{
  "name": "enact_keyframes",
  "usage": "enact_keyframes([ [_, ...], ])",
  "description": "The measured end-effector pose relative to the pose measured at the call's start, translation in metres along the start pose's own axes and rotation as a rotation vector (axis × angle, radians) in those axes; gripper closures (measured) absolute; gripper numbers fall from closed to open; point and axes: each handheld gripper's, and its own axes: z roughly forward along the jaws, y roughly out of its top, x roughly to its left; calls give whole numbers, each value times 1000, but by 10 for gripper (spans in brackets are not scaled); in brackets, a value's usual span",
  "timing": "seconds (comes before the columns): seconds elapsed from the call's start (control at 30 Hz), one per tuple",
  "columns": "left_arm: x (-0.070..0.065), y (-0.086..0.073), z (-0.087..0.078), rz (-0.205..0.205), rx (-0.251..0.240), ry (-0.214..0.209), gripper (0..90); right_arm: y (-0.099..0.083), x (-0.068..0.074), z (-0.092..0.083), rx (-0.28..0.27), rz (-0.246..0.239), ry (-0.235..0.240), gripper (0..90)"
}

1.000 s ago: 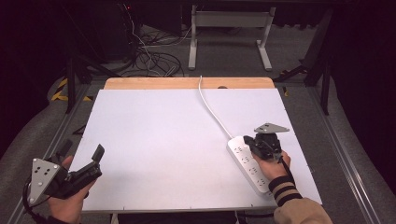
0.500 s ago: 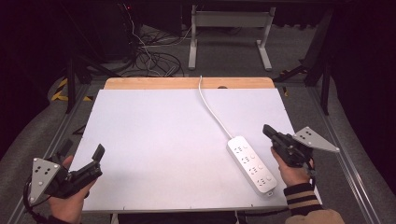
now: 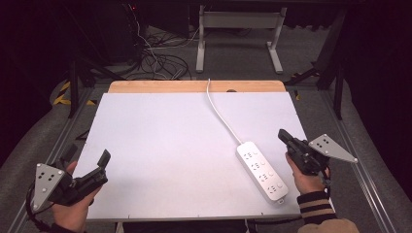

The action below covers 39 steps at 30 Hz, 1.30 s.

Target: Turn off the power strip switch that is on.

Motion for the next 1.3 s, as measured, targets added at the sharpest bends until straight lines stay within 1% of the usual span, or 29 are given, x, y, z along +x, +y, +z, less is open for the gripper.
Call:
enact_keyframes([
  [0.03, 0, 0, 0, -1, 2, -2, 64, 0, 0, 0, -5, -2, -2, 790],
  [0.1, 0, 0, 1, -5, 0, -5, 60, -1, 0, 2, -22, 1, -22, 532],
  [0.13, 0, 0, 0, -3, 1, -5, 58, -2, 0, 3, -30, 6, -36, 434],
  [0.17, 0, 0, 0, -3, -1, -6, 56, -2, -1, 3, -34, 9, -46, 372],
  [0.2, 0, 0, 0, -2, -2, -7, 55, -2, -1, 3, -42, 23, -51, 300],
  [0.23, 0, 0, 0, -2, -3, -7, 54, -1, -2, 3, -44, 26, -70, 239],
  [0.27, 0, 0, 0, -2, -2, -7, 54, 0, -2, 2, -45, 29, -82, 212],
  [0.3, 0, 0, 0, -2, -1, -7, 54, 0, -3, 1, -51, 38, -82, 195],
  [0.37, 0, 0, 0, -2, -1, -7, 54, 0, -4, 1, -55, 35, -88, 181],
  [0.4, 0, 0, 0, -1, 1, -7, 53, 0, -4, 1, -55, 36, -82, 169],
  [0.73, 0, -1, 1, -3, 2, -5, 55, -1, -4, 1, -52, 40, -84, 166],
  [0.83, 0, -1, 1, -2, 3, -5, 55, -1, -4, 2, -45, 27, -90, 166],
  [1.3, -1, -1, 1, -2, 4, -6, 56, -2, -3, 4, -28, 21, -96, 166],
])
